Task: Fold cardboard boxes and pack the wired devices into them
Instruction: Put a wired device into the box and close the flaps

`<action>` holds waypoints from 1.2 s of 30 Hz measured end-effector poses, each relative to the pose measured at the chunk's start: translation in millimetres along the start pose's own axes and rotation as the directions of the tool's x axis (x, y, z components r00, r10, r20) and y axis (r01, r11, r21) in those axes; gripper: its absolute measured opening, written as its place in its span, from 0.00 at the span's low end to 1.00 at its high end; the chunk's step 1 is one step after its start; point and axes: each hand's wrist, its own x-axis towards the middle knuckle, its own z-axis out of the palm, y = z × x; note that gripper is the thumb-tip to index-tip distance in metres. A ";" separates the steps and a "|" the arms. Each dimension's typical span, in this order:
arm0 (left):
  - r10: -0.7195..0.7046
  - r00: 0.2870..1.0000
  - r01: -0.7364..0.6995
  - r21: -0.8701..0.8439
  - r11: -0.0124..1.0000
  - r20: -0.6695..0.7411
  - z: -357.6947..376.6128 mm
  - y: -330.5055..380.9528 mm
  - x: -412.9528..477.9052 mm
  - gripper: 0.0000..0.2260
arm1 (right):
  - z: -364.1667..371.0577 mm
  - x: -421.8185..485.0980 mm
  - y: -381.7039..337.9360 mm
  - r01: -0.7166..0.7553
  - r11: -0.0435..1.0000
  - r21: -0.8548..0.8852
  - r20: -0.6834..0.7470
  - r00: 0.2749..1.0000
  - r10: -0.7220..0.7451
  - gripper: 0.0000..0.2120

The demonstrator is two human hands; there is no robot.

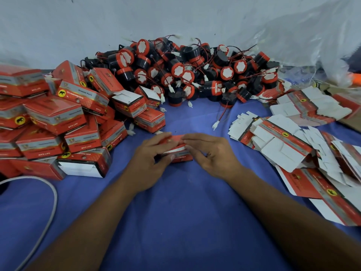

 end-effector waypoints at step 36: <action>-0.237 0.953 0.121 -0.482 0.868 -0.187 2.3 35.1 -4.4 0.10 | 18.9 1.9 -30.2 -0.165 0.949 0.269 0.178 0.977 0.120 0.40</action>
